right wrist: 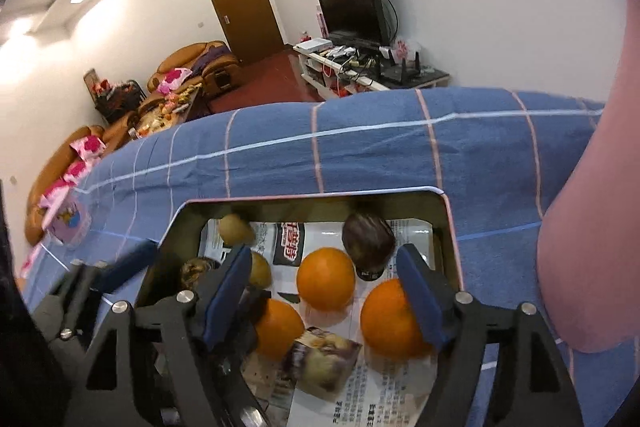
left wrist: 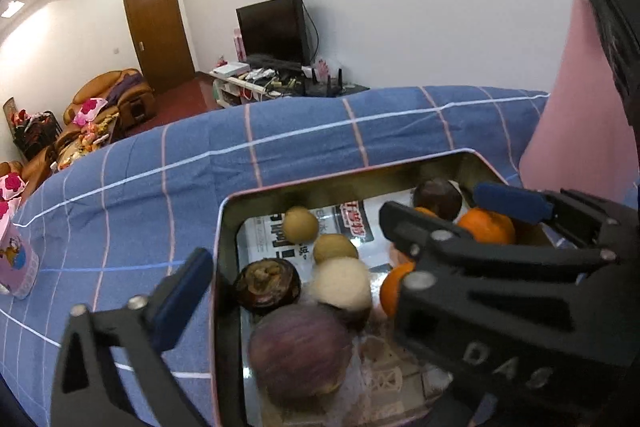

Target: Organize fruits

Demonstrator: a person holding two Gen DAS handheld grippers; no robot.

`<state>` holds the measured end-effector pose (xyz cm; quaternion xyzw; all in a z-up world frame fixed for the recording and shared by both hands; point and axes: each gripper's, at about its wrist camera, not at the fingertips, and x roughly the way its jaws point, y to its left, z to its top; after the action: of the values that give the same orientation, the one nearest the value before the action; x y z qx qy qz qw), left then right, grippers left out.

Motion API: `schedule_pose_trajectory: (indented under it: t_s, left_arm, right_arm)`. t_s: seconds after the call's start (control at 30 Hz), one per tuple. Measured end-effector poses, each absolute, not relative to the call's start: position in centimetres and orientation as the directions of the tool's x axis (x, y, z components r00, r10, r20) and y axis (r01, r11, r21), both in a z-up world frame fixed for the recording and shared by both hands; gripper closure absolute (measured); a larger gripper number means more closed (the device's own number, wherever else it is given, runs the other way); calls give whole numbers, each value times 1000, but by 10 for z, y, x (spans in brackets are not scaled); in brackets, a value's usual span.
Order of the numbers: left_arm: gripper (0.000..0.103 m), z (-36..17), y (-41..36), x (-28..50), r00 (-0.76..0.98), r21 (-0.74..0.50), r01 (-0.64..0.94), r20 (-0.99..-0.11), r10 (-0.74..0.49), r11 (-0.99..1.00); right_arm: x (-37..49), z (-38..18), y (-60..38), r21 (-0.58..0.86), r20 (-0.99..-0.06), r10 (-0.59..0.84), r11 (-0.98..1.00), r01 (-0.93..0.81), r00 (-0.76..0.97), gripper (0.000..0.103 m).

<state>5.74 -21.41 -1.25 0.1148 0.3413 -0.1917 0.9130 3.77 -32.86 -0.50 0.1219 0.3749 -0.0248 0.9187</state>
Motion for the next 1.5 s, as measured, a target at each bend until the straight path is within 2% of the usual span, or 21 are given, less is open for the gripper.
schedule_pose_trajectory:
  t_s: [0.17,0.27,0.43,0.53,0.87,1.03,1.27,1.5]
  left_arm:
    - [0,-13,-200,56,684,11,394,-672,-285,919]
    - [0,-14,-194,49,706,19,373,-655,-270,928]
    - [0,-6,-187,25,794,82,333,-562,-232,939]
    - [0,3,-178,16,834,72,308,-501,-233,949]
    - [0,10,-145,-4,864,8,262,-447,-231,965]
    - [0,10,-137,-14,877,-4,246,-426,-224,969]
    - [0,14,-135,-29,896,17,249,-382,-224,968]
    - [0,14,-134,-29,901,17,237,-377,-213,971]
  right_arm:
    - [21,0,-312,144,-652,-17,979,146,758,27]
    - [6,2,-313,131,-597,-80,972,195,798,27]
    - [-21,12,-315,151,-462,-166,953,261,871,27]
    - [-34,13,-313,142,-403,-211,947,288,891,27]
    - [-74,19,-308,150,-299,-254,939,308,920,27]
    - [-92,21,-301,136,-277,-273,938,319,921,27]
    - [-111,26,-290,108,-230,-308,935,339,923,27]
    - [-117,29,-281,75,-203,-317,938,338,926,27]
